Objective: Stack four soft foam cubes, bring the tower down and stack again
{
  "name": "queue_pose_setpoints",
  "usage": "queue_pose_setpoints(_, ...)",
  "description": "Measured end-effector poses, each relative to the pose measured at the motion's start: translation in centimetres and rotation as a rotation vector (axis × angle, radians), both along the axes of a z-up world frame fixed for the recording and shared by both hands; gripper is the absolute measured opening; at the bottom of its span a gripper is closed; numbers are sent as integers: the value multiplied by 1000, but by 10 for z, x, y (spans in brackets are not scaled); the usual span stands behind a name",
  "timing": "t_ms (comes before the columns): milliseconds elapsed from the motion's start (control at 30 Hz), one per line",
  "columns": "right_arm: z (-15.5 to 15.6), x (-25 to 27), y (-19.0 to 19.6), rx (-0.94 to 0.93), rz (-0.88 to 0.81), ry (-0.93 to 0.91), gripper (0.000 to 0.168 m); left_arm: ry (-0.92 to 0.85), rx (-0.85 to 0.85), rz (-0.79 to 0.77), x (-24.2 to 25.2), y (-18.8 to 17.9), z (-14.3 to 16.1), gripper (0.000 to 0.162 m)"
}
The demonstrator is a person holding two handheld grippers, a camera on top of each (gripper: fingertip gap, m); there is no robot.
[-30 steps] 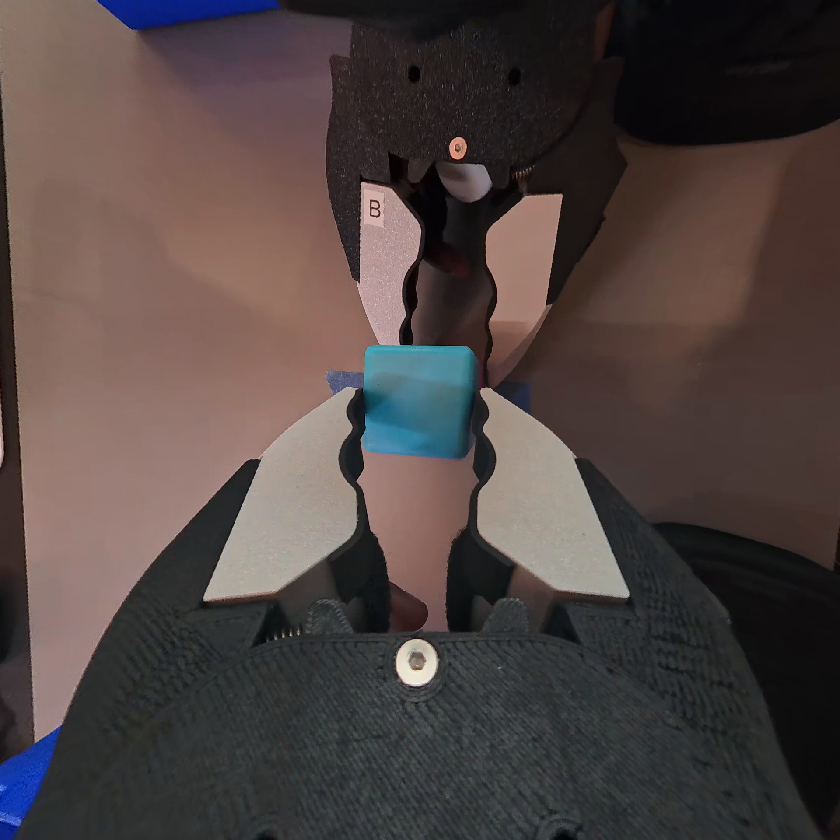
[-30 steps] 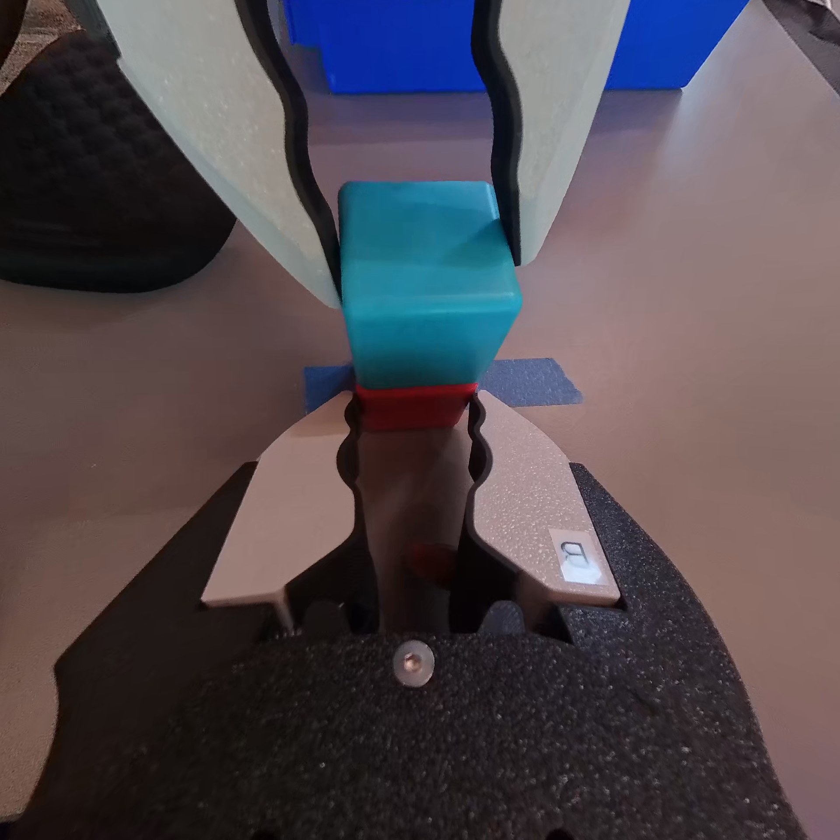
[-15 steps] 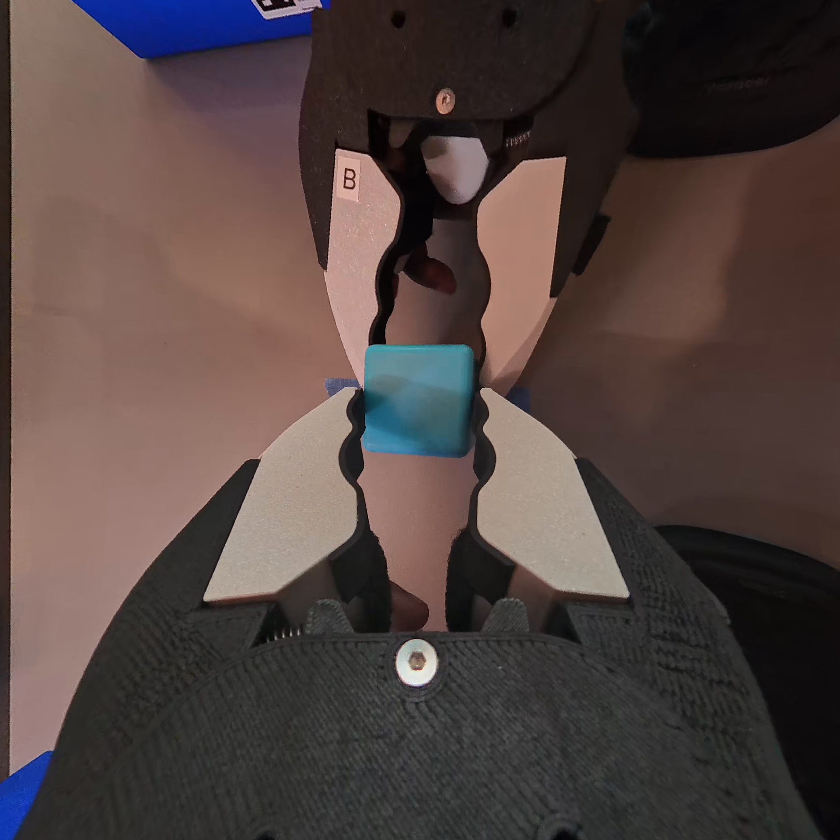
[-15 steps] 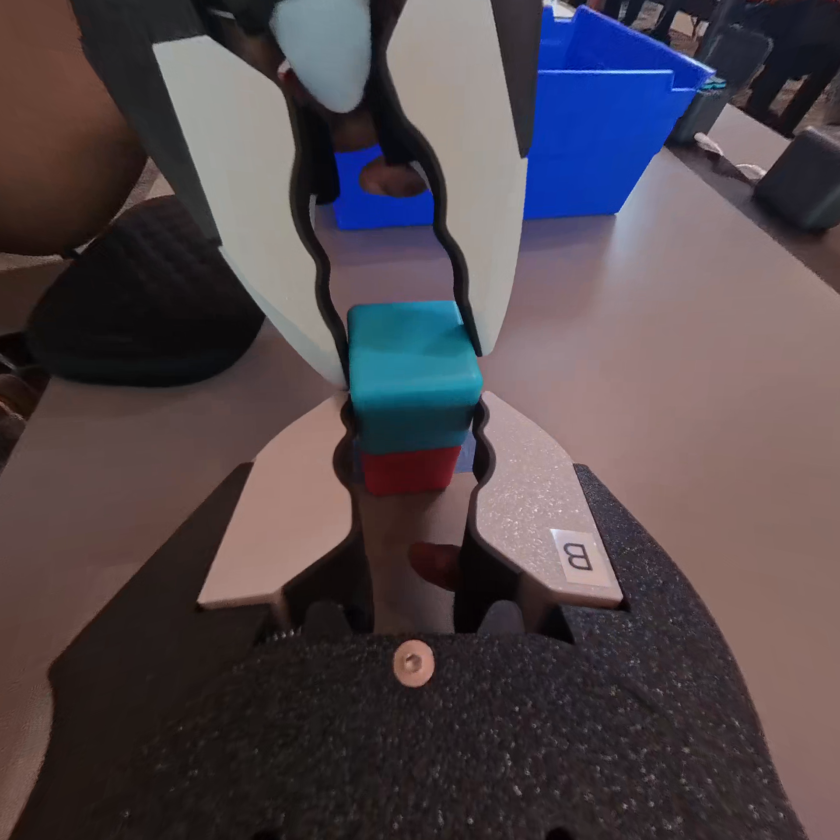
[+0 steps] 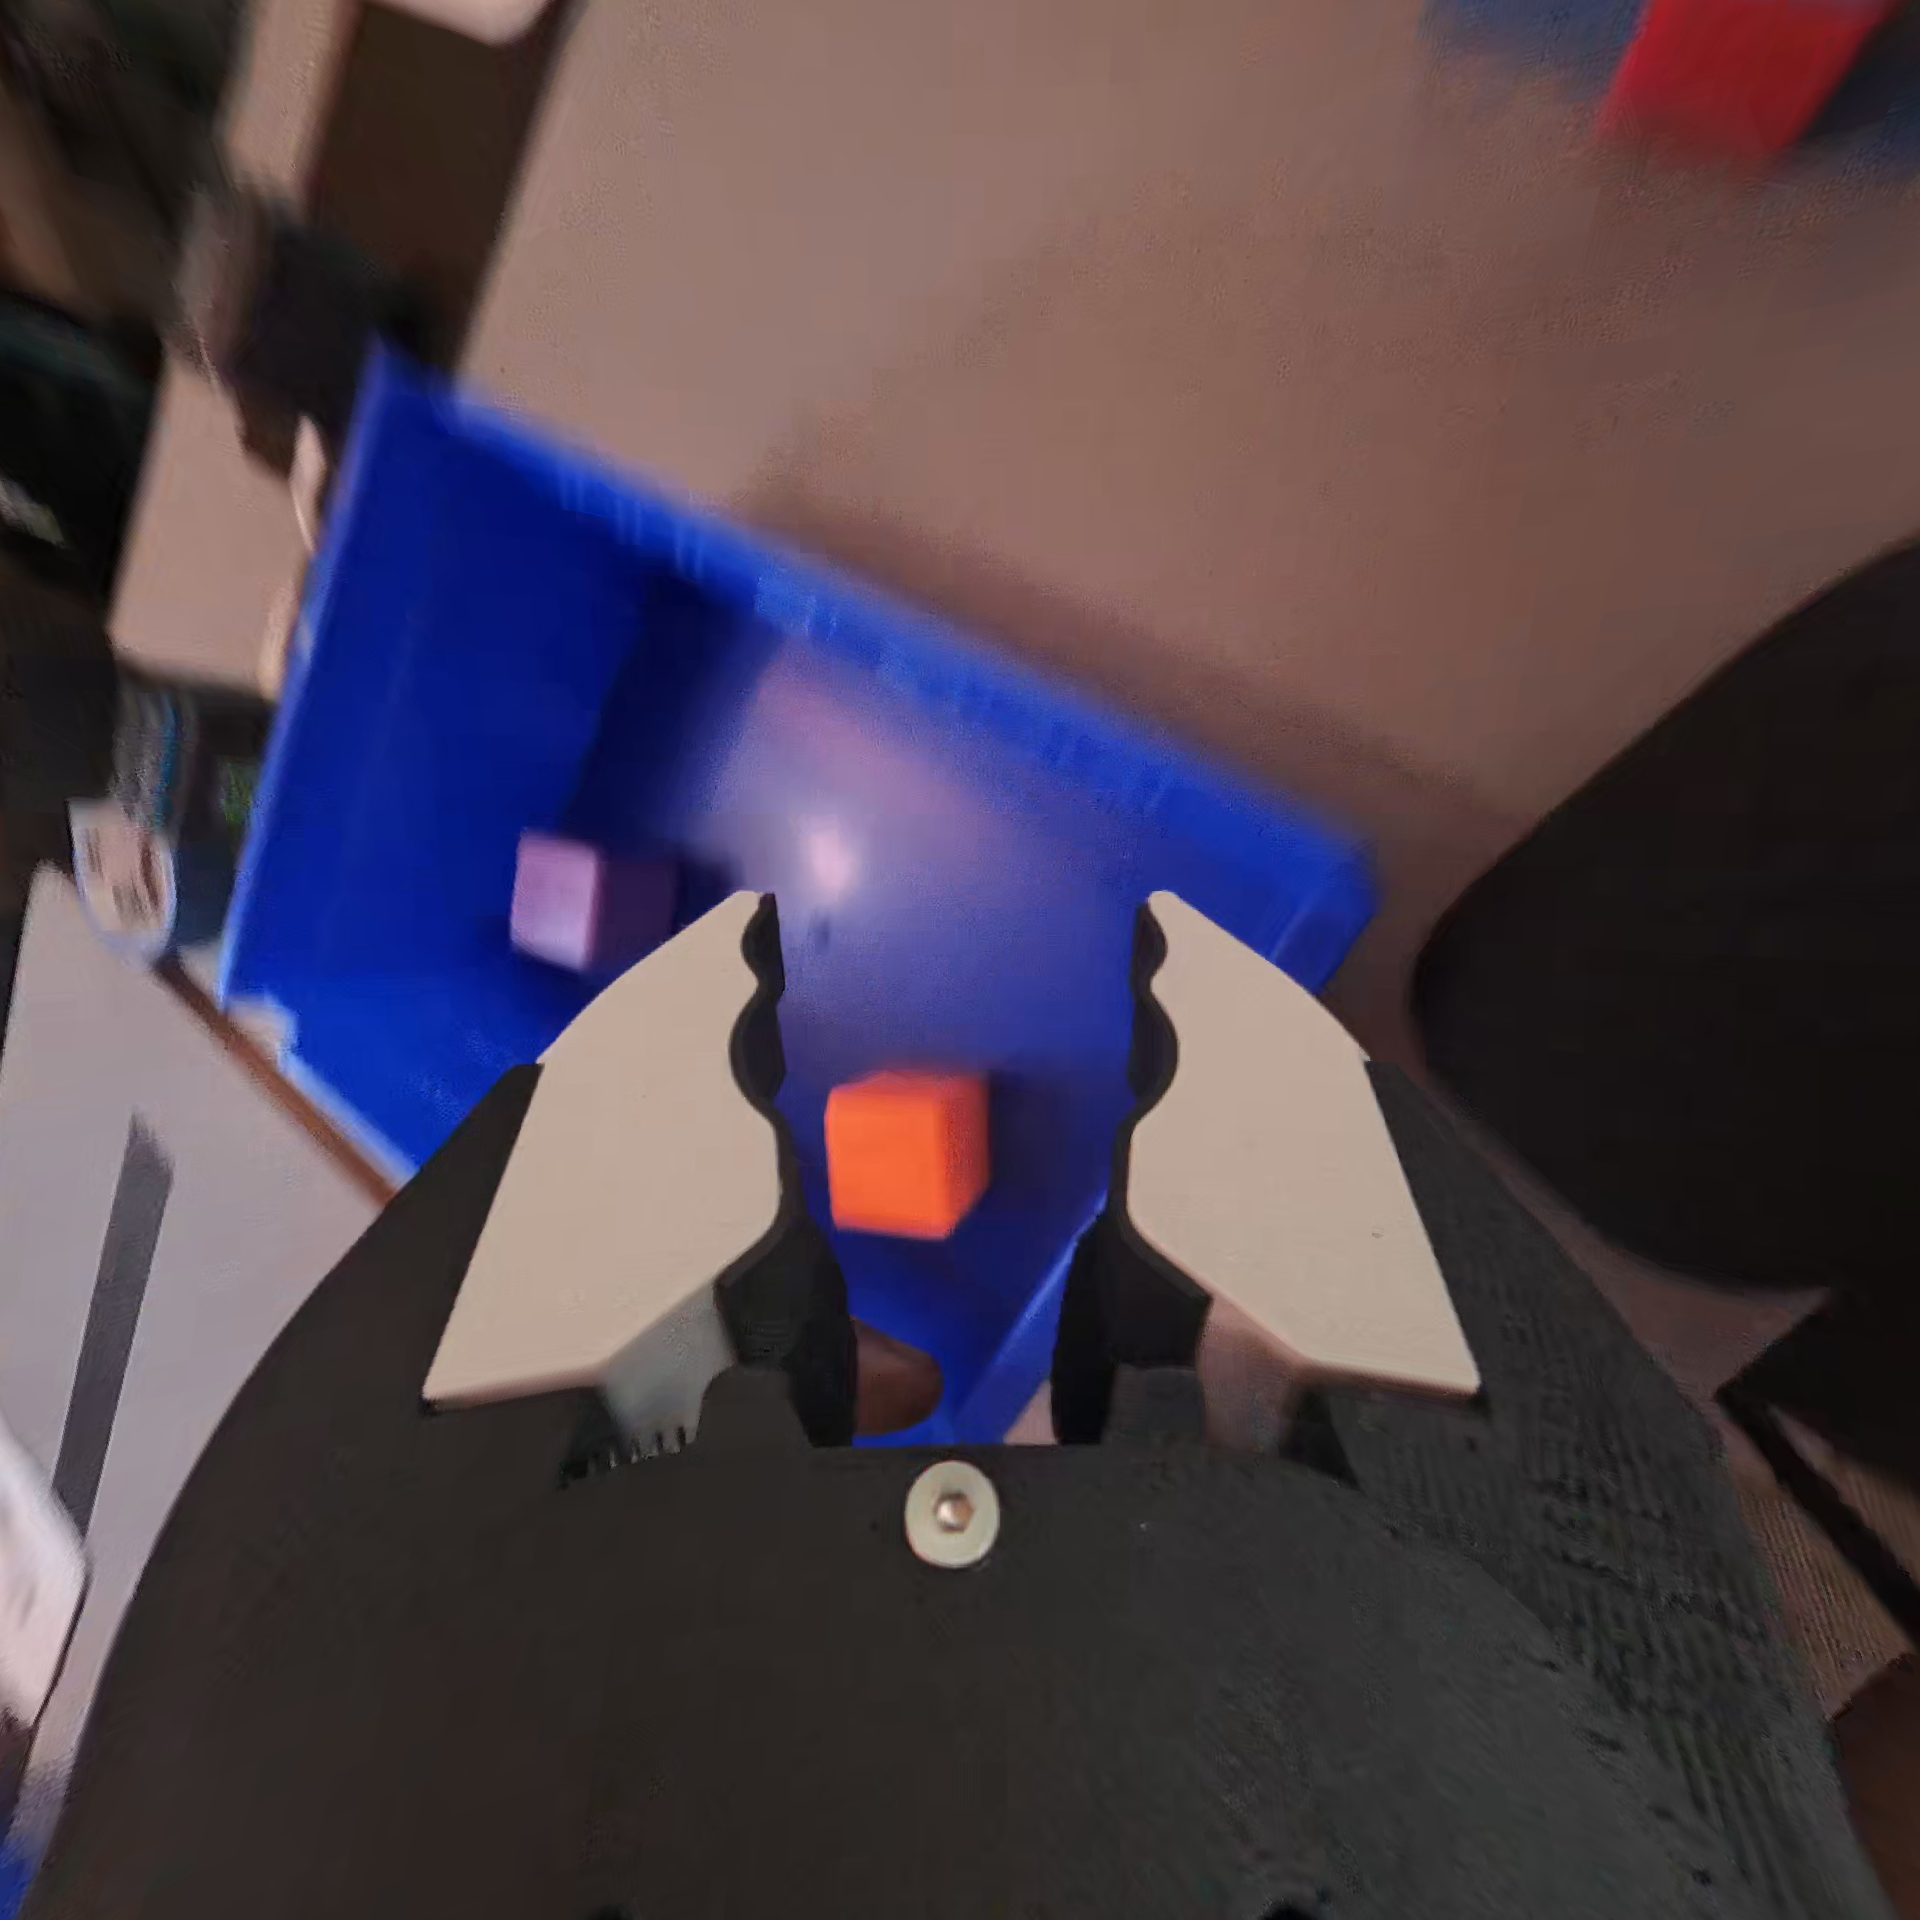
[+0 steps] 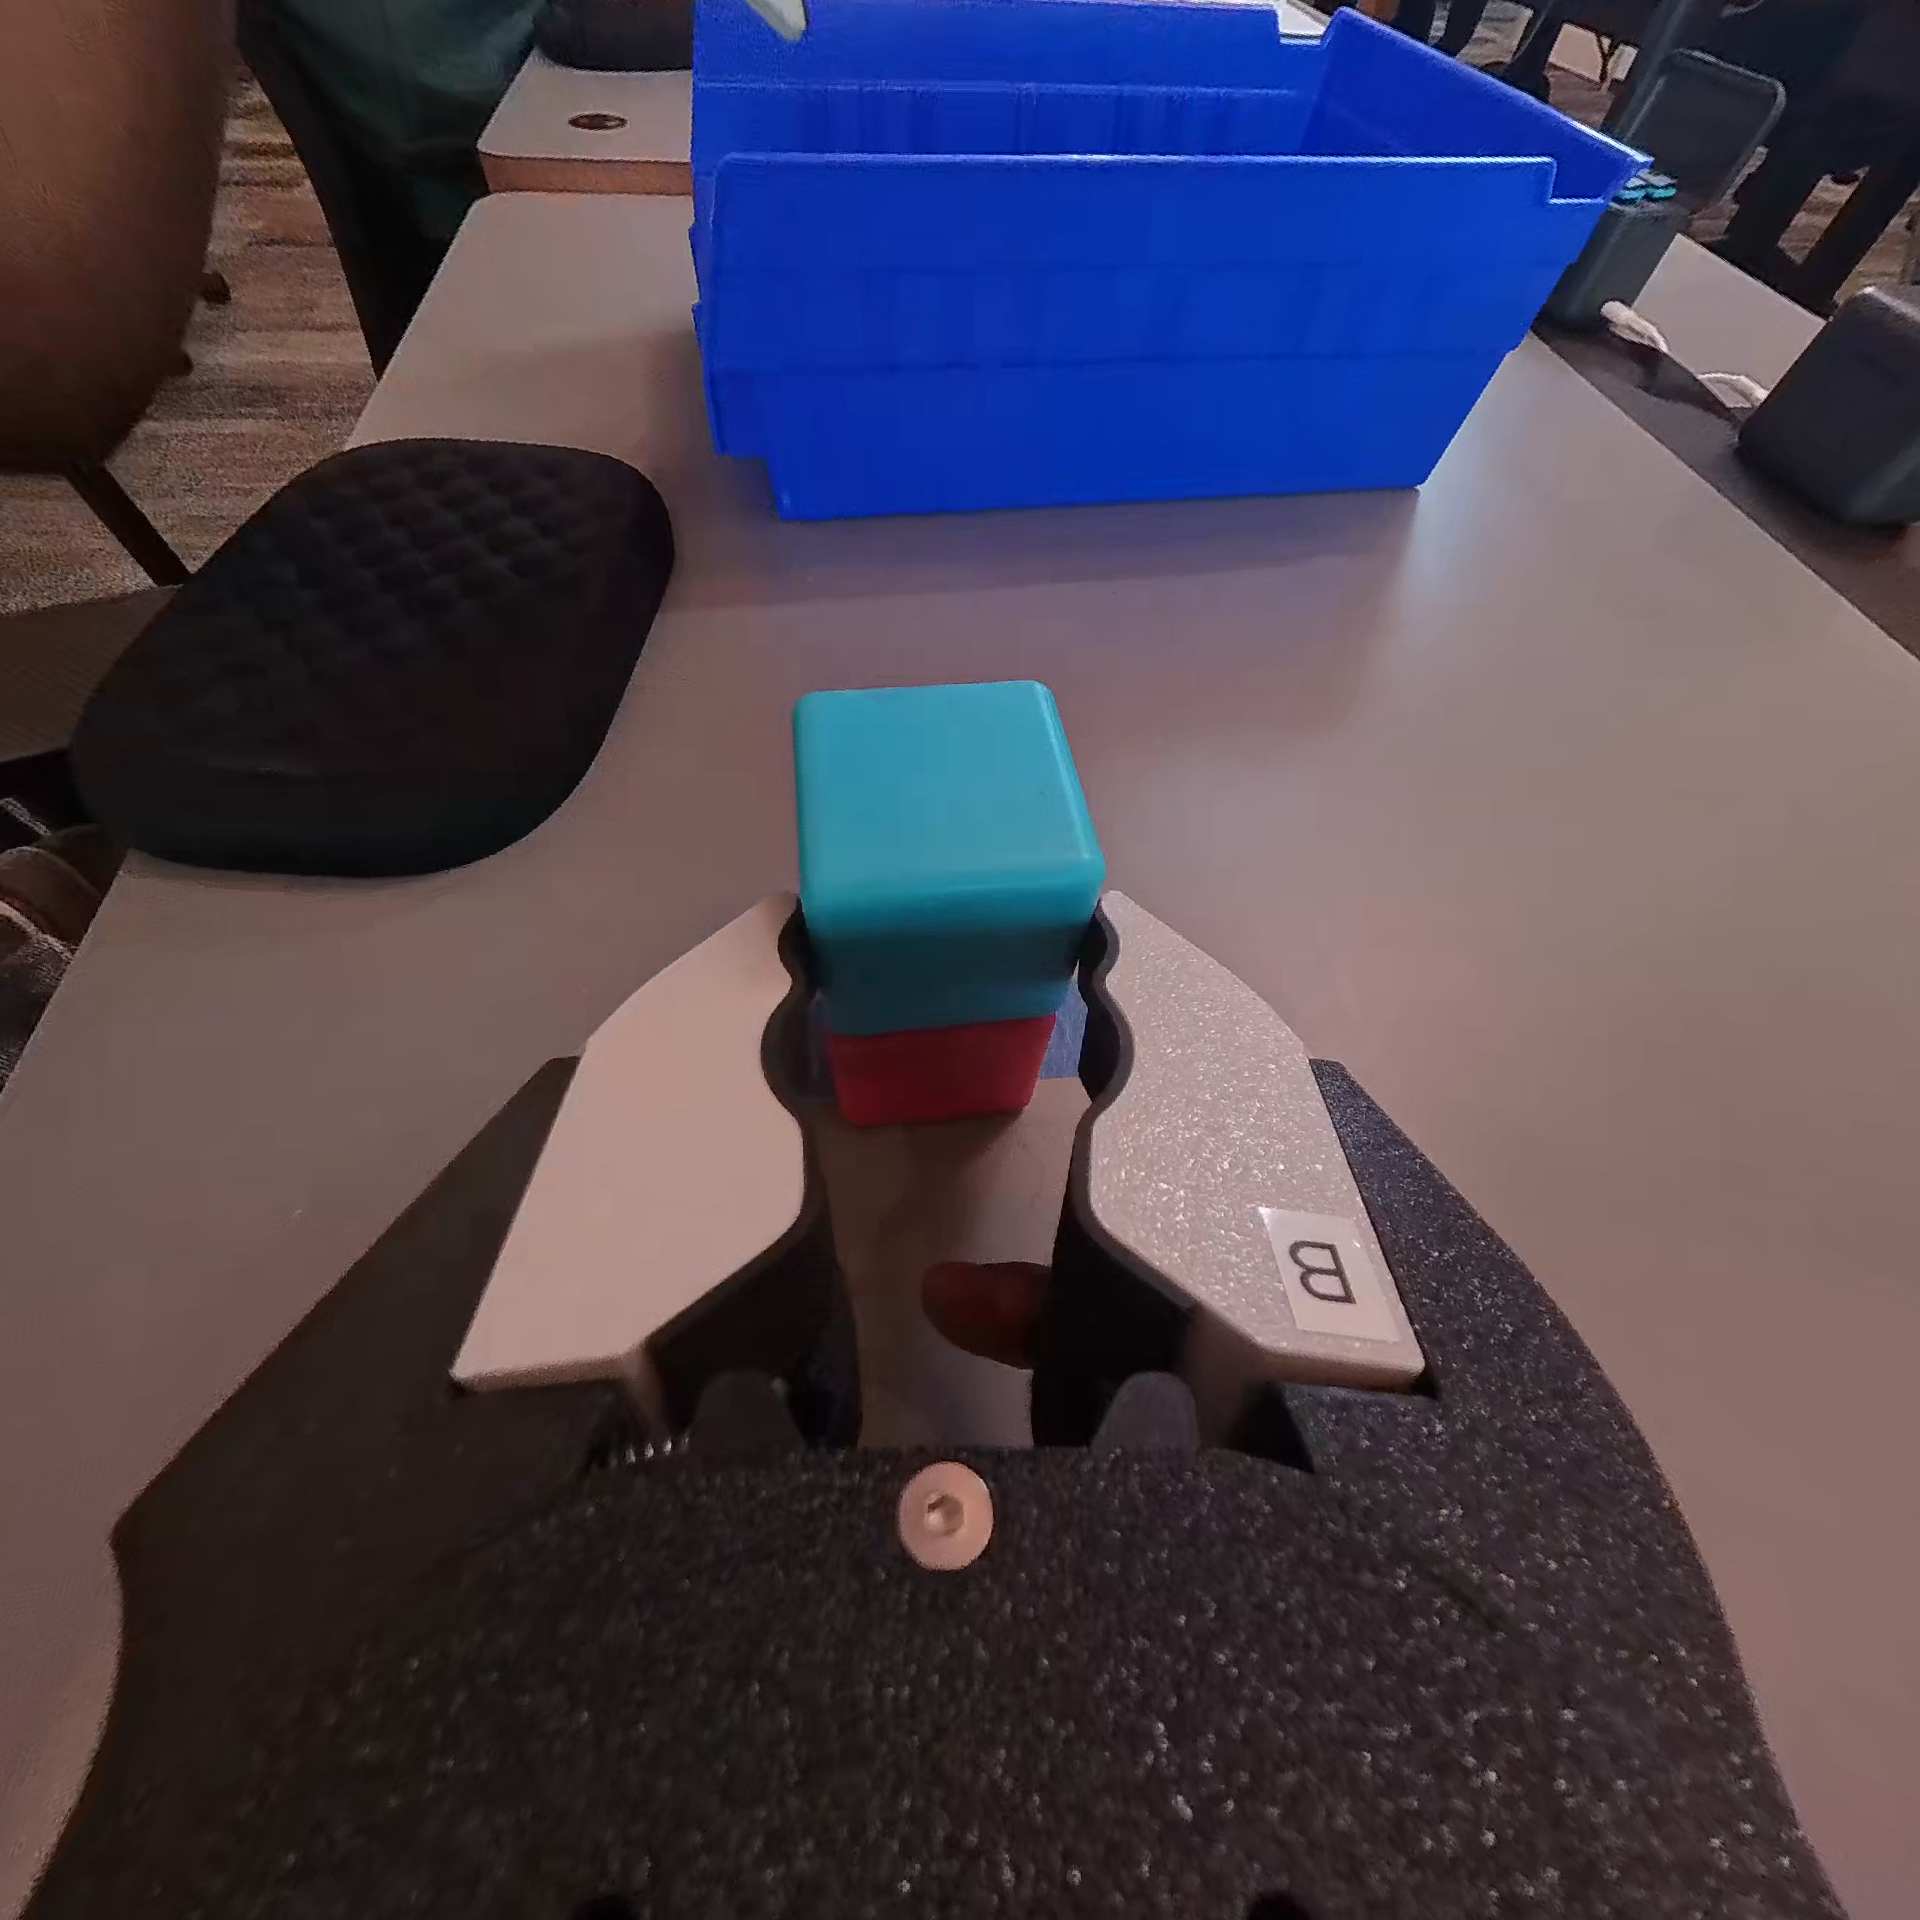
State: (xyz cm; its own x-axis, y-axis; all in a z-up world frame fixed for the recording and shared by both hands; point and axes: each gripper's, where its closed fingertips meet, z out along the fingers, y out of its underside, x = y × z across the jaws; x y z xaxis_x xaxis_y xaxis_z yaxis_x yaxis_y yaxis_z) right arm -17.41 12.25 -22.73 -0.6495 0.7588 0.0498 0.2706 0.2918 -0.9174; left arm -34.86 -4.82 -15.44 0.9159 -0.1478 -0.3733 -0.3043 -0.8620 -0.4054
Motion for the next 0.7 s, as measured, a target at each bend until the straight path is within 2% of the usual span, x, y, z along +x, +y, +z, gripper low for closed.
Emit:
queue_pose_setpoints(67, 0, 0, 0, 6, 2, 2, 50, 11, -178, 79, -36, -41, -26, 71)
queue_pose_setpoints(133, 0, 0, -1, 11, 3, 5, 50, 8, -311, 122, -59, -66, -56, 73)
queue_pose_setpoints(200, 0, 1, -1, 13, 3, 8, 50, 6, -395, 126, -69, -78, -81, 73)
queue_pose_setpoints(300, 0, 1, -1, 14, 0, 11, 50, -40, -426, 127, -68, -81, -105, 71)
queue_pose_setpoints(333, 0, 1, -1, 13, 0, 11, 50, -35, -427, 143, -72, -81, -109, 59)
queue_pose_setpoints(367, 0, 1, -1, 13, 0, 11, 49, -36, -432, 157, -74, -82, -109, 54)
queue_pose_setpoints(467, 0, 0, -1, 11, 0, 9, 49, -45, -373, 126, -71, -74, -97, 51)
queue_pose_setpoints(600, 0, 0, -1, 14, -1, 11, 50, 24, -308, 137, -64, -55, -51, 51)
queue_pose_setpoints(700, 0, 0, -1, 14, -2, 11, 50, 41, -246, 72, -39, -24, -12, 51)
